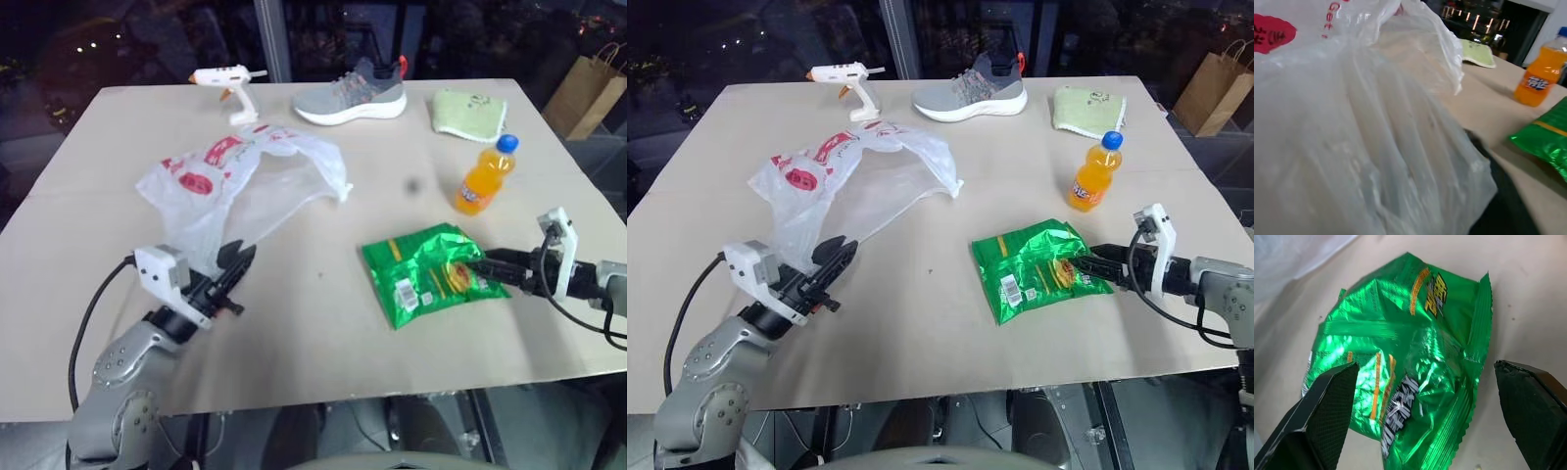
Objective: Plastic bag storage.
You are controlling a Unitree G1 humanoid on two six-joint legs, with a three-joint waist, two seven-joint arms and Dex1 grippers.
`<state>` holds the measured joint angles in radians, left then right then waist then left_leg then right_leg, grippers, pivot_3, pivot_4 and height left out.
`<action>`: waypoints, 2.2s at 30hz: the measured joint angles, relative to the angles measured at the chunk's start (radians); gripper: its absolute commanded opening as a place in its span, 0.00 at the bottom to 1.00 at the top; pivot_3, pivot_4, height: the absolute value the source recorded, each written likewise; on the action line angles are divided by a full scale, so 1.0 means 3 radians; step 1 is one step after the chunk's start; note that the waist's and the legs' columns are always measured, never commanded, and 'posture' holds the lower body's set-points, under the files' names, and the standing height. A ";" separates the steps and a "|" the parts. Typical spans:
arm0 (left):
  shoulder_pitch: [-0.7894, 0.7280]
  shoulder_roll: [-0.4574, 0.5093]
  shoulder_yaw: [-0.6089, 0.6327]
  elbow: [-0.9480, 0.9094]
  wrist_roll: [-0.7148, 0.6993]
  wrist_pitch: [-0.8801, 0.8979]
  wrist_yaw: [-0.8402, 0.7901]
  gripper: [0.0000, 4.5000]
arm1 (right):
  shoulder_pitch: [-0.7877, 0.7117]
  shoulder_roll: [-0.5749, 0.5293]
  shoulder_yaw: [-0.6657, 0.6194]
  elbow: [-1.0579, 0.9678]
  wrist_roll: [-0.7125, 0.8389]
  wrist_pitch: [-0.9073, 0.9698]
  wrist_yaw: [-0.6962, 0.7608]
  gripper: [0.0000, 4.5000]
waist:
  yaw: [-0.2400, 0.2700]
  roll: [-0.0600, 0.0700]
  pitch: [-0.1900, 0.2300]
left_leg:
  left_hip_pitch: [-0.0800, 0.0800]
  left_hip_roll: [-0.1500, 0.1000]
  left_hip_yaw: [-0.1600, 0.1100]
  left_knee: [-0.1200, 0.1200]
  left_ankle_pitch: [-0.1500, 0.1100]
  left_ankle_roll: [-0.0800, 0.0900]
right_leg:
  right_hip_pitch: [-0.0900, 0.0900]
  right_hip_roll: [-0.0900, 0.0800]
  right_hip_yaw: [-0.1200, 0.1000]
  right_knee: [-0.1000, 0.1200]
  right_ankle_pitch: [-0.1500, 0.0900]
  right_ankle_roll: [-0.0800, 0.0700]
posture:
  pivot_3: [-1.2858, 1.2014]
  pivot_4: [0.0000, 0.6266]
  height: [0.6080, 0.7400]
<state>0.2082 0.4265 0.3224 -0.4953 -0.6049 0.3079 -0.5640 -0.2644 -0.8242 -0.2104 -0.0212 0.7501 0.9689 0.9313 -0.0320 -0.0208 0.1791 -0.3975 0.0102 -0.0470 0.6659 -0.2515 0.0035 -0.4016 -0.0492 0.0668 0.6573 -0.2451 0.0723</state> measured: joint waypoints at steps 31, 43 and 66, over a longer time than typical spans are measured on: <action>0.0755 -0.0454 -0.0067 -0.0607 0.0308 -0.0458 0.0429 1.00 | -0.0077 0.0013 0.0056 0.0038 -0.0146 -0.0127 0.0086 1.00 | -0.0002 -0.0002 0.0001 | -0.0001 0.0000 0.0004 0.0000 0.0000 0.0000 | 0.0000 0.0000 0.0003 -0.0006 -0.0007 -0.0011 | 0.52 0.24 1.00; 0.0628 -0.0446 -0.0179 -0.0459 0.0276 -0.0444 0.0440 0.13 | -0.0080 0.0013 0.0055 0.0038 -0.0168 -0.0182 0.0065 1.00 | -0.0010 -0.0002 0.0001 | -0.0001 0.0001 0.0006 -0.0002 -0.0001 0.0000 | -0.0001 0.0000 0.0004 -0.0008 -0.0006 -0.0009 | 0.52 0.24 1.00; 0.0554 -0.0072 0.0523 -0.0267 -0.0458 -0.0216 0.0333 0.00 | -0.0188 0.0388 0.0113 0.0056 0.0294 0.0597 -0.0004 0.07 | -0.0012 -0.0003 0.0001 | -0.0002 0.0001 0.0004 -0.0002 -0.0001 0.0000 | -0.0001 0.0001 0.0003 -0.0009 -0.0005 -0.0007 | 0.52 0.24 1.00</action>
<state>0.3744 0.4049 0.4795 -0.5755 -0.7422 0.2431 -0.4639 -0.3209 -0.7076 -0.1765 -0.0043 0.8382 1.1480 0.9301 -0.0357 -0.0216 0.1795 -0.3981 0.0107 -0.0459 0.6652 -0.2517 0.0036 -0.4019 -0.0490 0.0676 0.6547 -0.2466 0.0701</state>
